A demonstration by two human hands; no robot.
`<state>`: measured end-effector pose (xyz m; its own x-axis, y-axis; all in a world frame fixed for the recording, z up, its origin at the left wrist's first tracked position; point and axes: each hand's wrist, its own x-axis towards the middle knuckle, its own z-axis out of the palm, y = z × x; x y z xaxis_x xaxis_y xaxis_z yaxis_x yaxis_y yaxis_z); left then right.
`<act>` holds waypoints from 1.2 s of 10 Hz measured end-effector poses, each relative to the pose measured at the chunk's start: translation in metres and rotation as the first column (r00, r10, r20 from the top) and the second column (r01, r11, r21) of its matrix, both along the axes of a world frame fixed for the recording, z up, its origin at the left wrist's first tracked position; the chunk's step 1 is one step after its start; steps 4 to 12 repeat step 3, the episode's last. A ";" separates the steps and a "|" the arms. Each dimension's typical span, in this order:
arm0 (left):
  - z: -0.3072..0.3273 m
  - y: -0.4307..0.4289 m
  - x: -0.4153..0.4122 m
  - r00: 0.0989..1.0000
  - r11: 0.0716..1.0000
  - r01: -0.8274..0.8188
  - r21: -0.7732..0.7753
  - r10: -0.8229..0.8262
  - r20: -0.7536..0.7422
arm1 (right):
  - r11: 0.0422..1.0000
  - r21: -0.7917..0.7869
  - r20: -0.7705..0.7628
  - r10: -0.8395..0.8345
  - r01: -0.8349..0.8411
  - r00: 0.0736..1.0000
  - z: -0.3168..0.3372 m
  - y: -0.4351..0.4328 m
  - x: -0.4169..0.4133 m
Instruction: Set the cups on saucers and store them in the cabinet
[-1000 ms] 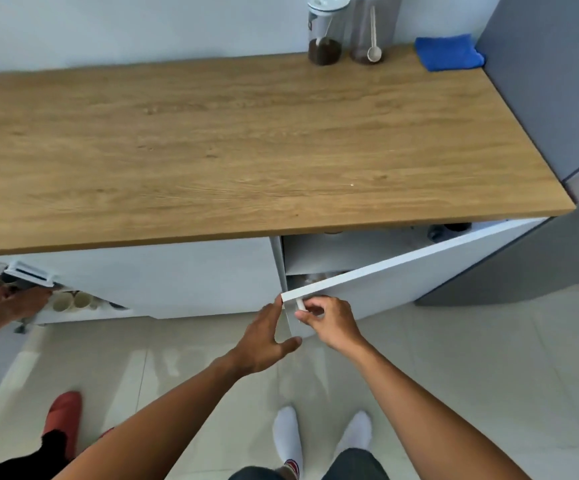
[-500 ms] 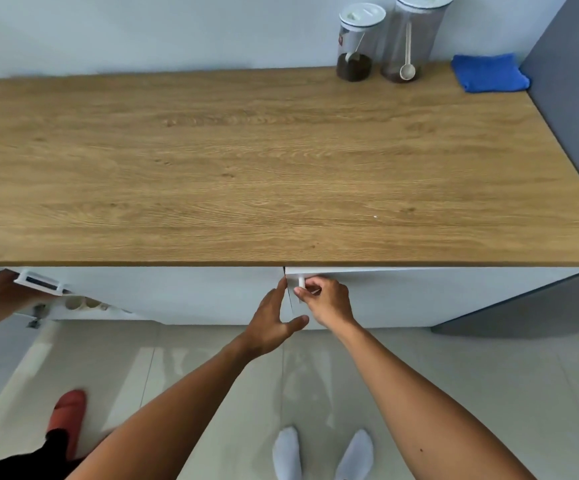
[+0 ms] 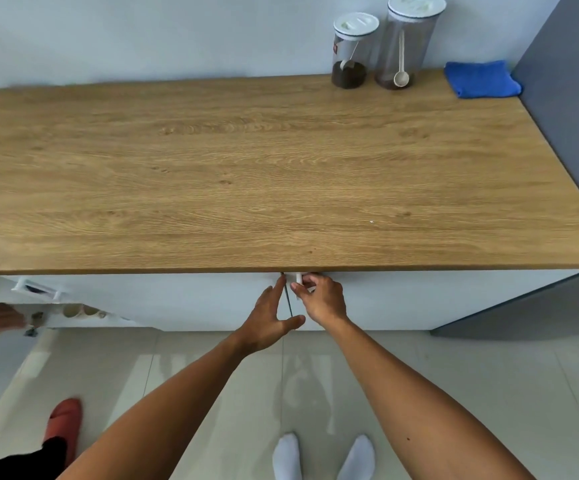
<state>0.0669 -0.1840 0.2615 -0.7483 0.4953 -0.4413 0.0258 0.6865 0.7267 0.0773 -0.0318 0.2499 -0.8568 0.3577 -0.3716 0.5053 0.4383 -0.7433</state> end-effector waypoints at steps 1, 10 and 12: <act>-0.001 -0.002 -0.001 1.000 0.999 0.024 -0.022 -0.025 -0.014 | 0.999 -0.033 -0.025 0.033 -0.034 0.999 -0.002 0.004 0.002; -0.003 -0.010 0.007 0.997 0.997 0.069 -0.039 -0.071 -0.041 | 0.989 0.046 -0.049 0.141 -0.139 0.989 0.006 0.015 0.016; -0.003 -0.010 0.007 0.997 0.997 0.069 -0.039 -0.071 -0.041 | 0.989 0.046 -0.049 0.141 -0.139 0.989 0.006 0.015 0.016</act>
